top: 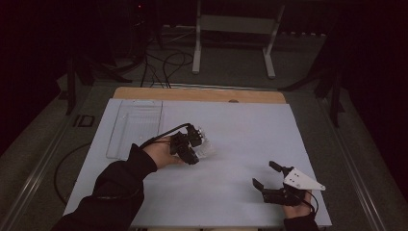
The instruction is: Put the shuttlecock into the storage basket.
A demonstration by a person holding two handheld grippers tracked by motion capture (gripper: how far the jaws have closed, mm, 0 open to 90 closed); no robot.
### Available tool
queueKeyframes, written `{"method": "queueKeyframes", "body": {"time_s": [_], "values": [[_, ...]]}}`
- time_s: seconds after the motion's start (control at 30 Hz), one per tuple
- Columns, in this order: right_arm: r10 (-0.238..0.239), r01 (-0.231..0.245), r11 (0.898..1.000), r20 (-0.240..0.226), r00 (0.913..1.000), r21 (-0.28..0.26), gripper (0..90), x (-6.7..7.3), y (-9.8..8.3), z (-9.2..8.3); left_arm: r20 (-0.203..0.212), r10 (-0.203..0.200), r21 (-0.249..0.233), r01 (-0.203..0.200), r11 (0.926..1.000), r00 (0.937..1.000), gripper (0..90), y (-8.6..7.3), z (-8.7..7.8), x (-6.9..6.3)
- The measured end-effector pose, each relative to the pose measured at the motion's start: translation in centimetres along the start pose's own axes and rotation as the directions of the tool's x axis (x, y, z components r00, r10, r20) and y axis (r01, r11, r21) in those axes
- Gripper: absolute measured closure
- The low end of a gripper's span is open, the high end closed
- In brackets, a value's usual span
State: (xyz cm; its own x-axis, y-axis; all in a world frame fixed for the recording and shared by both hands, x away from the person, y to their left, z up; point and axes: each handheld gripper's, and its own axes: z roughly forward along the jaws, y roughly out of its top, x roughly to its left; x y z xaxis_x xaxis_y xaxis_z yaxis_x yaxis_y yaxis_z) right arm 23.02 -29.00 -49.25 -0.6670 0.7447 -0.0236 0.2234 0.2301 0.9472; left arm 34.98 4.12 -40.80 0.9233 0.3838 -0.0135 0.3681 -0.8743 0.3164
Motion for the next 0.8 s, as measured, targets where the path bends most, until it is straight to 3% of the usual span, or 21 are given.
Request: {"method": "queueKeyframes", "body": {"time_s": [0.33, 0.67, 0.8], "values": [[0.0, 0.0, 1.0, 0.002, 1.0, 0.002, 12.2, 0.1, 0.0, 0.0, 0.002, 0.005, -0.043, -0.005, 0.9991, 1.0, 65.7, -1.0, -1.9, 0.4], [-0.004, 0.004, 1.0, -0.004, 1.0, 0.003, 12.3, 0.1, 0.0, 0.1, 0.005, 0.022, -0.038, -0.022, 0.999, 0.9997, 65.7, -1.8, -3.4, 0.4], [-0.006, 0.006, 1.0, -0.003, 1.0, 0.003, 12.3, 0.1, 0.0, 0.0, 0.004, 0.001, -0.038, -0.001, 0.9993, 1.0, 65.7, -2.0, -4.0, 0.8]]}}
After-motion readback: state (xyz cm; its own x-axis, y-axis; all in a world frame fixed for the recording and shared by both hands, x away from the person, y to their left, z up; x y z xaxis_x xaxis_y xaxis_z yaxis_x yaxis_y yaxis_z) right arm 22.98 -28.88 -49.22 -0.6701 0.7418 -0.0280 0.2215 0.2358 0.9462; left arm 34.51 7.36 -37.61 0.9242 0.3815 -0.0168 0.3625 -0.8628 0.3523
